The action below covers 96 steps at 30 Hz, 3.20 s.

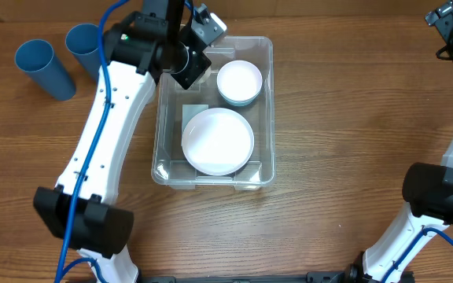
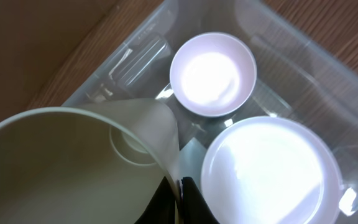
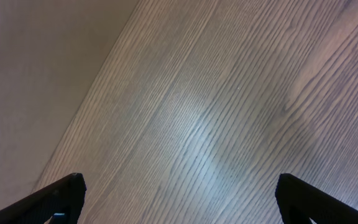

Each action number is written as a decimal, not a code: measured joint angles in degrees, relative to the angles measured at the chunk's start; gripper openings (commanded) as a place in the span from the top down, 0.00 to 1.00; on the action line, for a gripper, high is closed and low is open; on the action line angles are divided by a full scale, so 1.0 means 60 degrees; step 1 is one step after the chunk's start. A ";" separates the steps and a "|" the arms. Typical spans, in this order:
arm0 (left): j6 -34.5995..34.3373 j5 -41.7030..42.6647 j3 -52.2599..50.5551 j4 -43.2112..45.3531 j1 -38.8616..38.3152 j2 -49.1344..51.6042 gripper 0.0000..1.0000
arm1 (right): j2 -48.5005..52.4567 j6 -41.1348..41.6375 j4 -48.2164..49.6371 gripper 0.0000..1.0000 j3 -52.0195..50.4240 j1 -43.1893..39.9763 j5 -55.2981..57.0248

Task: Pack container
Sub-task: 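Carry the beige cup into the bin's upper-left corner and release, then move the left gripper to the second beige cup and grasp it, then lift the beige cup and drop it into the first beige cup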

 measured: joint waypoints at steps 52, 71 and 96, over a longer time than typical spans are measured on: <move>0.0080 -0.1541 0.1366 0.0721 0.0040 0.1927 0.00 | 0.0000 -0.0004 -0.0004 0.00 0.0000 0.0000 0.0007; -1.1344 -0.1617 0.0929 -0.2514 0.3464 0.0645 0.00 | 0.0000 -0.0004 0.0004 0.00 0.0000 0.0000 0.0007; -1.2429 -0.0943 0.0772 -0.1854 0.3548 0.2605 0.96 | 0.0000 -0.0004 0.0000 0.00 0.0000 0.0000 0.0004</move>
